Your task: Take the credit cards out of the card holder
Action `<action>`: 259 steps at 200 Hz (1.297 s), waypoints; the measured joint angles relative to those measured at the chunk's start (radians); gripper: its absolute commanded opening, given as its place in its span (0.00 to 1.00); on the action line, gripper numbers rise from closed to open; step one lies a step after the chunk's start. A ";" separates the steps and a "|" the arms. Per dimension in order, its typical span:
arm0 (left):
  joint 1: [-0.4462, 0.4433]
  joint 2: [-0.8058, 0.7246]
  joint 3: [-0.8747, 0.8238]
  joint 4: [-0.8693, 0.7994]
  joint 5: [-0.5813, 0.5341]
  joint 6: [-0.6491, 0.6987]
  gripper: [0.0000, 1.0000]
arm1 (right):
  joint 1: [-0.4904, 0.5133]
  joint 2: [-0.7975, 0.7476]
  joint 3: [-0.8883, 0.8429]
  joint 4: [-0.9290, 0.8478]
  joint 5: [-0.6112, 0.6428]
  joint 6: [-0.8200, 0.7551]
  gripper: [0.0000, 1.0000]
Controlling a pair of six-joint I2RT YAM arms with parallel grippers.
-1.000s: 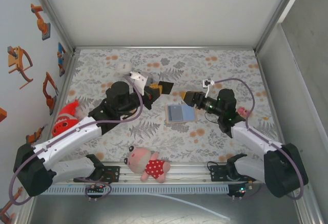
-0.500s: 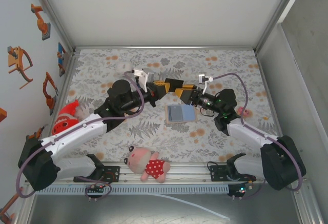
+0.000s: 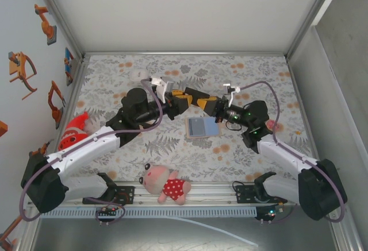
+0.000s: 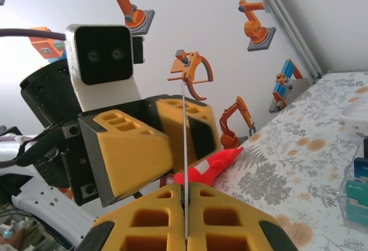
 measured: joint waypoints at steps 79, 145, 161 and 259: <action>0.002 -0.053 0.276 -0.486 0.060 0.319 0.68 | 0.003 -0.183 0.191 -0.705 -0.032 -0.440 0.00; -0.012 0.063 0.366 -0.657 0.153 0.479 0.60 | 0.006 -0.148 0.234 -0.923 -0.100 -0.573 0.00; -0.016 0.084 0.379 -0.692 0.158 0.483 0.60 | 0.007 -0.140 0.240 -0.938 -0.105 -0.584 0.00; -0.017 0.166 0.486 -0.823 0.245 0.558 0.24 | 0.014 -0.085 0.265 -0.950 -0.159 -0.616 0.00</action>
